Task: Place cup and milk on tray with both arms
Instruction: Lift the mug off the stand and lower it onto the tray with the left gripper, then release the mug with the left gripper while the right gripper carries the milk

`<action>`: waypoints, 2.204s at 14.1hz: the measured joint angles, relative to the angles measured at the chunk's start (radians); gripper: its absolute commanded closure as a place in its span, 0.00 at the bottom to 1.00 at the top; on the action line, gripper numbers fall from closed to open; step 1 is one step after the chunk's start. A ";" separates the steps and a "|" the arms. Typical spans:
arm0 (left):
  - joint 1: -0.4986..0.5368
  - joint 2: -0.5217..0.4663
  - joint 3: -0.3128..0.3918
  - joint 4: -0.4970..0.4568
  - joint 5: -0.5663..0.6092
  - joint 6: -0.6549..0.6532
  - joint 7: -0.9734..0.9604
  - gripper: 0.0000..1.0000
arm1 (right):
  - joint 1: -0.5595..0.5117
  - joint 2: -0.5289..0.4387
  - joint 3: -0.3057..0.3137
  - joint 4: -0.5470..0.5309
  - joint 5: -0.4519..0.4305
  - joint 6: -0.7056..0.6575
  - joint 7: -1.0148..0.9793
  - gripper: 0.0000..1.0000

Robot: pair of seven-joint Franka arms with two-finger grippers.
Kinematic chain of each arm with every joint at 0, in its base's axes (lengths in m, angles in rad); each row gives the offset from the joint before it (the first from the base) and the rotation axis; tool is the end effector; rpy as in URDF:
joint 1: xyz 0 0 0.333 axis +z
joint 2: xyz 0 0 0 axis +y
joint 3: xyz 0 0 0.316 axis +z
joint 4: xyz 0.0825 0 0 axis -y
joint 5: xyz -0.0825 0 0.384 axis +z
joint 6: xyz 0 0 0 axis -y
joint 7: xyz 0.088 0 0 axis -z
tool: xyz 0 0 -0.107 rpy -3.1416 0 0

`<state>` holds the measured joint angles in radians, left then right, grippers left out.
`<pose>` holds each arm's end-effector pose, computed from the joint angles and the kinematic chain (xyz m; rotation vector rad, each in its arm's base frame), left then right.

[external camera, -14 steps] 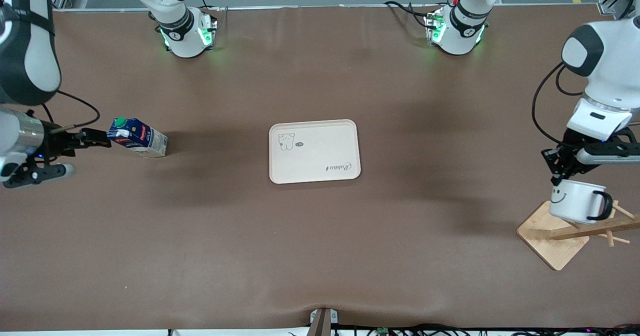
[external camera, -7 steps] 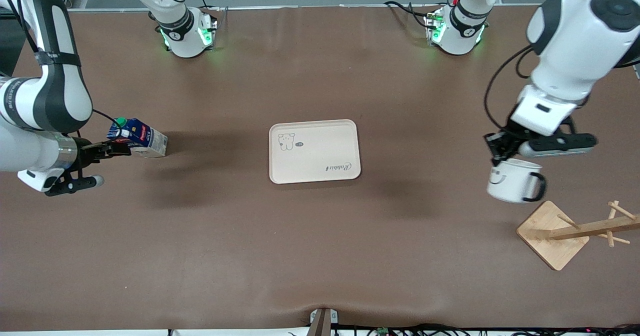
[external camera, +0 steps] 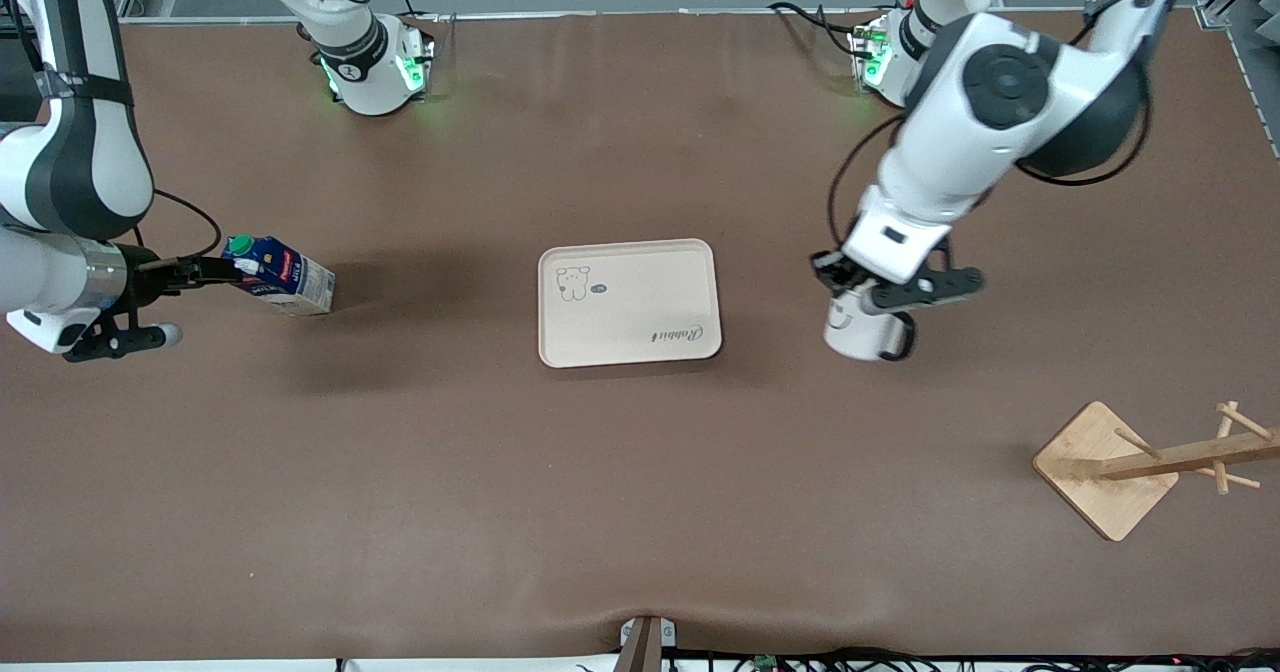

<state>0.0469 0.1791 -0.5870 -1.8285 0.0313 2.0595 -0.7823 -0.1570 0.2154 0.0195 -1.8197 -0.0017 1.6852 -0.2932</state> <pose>0.5329 -0.2980 0.4566 3.0136 0.3635 0.0331 0.5689 -0.0794 0.3952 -3.0109 -0.2361 0.5206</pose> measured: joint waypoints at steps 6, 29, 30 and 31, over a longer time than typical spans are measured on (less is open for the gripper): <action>-0.240 0.261 0.003 0.123 0.087 -0.013 -0.366 1.00 | -0.001 -0.091 0.002 -0.211 0.000 0.146 0.000 0.00; -0.391 0.550 0.008 0.292 0.115 -0.020 -0.480 0.00 | 0.084 -0.098 0.019 0.093 0.001 -0.141 -0.002 0.88; -0.388 0.550 0.009 0.310 0.115 -0.023 -0.480 0.00 | 0.113 -0.097 0.021 0.110 0.002 -0.155 0.003 0.88; -0.384 0.550 0.011 0.335 0.115 -0.039 -0.479 0.00 | 0.145 -0.097 0.023 0.122 0.006 -0.165 0.026 0.88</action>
<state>-0.3367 0.7287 -0.5764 -1.4934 0.1462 2.0205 -1.2617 -0.0124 0.1188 0.0423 -1.6979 0.0044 1.5199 -0.2675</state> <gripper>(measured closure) 0.273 0.352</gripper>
